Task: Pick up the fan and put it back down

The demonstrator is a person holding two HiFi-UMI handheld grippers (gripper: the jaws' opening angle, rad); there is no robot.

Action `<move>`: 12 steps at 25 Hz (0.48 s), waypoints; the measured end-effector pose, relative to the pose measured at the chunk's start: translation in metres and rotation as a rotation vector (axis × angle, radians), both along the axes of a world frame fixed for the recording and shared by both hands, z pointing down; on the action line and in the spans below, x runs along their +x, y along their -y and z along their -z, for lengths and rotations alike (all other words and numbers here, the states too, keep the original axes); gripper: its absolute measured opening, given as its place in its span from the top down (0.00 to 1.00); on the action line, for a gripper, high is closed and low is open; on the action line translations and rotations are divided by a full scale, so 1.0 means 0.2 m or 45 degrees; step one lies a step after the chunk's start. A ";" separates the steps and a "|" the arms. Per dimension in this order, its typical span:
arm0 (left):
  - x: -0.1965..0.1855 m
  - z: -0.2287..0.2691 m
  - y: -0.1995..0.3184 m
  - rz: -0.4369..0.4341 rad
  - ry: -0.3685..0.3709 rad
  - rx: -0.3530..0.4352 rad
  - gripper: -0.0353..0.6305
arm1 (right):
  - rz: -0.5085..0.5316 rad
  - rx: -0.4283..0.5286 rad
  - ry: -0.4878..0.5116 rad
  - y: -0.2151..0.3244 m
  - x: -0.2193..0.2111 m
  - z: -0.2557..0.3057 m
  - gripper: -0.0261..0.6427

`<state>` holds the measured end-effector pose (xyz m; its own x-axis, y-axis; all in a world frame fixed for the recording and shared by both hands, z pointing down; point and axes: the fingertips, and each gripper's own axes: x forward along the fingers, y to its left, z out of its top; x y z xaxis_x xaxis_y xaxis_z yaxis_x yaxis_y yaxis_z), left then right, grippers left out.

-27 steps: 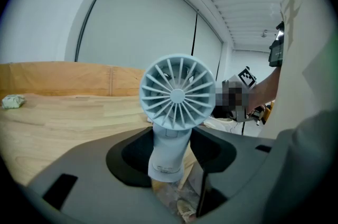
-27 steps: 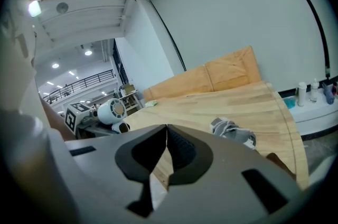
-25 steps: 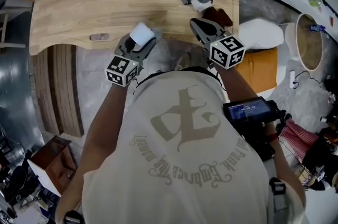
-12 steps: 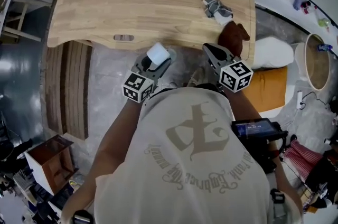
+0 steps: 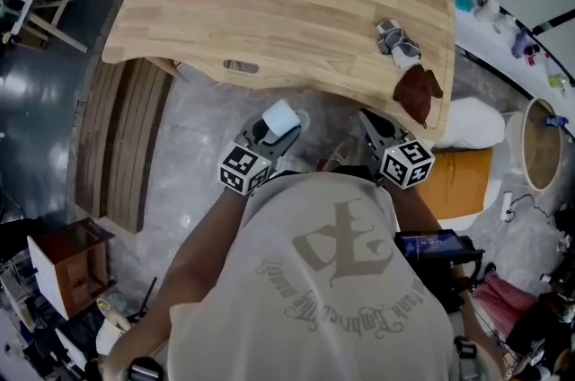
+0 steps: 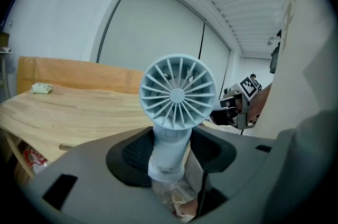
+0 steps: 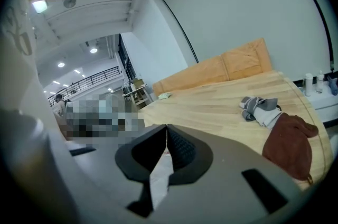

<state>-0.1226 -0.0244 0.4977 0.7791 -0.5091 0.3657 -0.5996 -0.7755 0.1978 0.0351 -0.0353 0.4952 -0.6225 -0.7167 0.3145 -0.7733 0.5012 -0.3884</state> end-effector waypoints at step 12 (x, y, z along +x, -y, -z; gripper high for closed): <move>-0.16 -0.01 -0.08 0.053 -0.059 -0.016 0.60 | 0.035 0.013 -0.021 -0.04 -0.15 0.02 0.94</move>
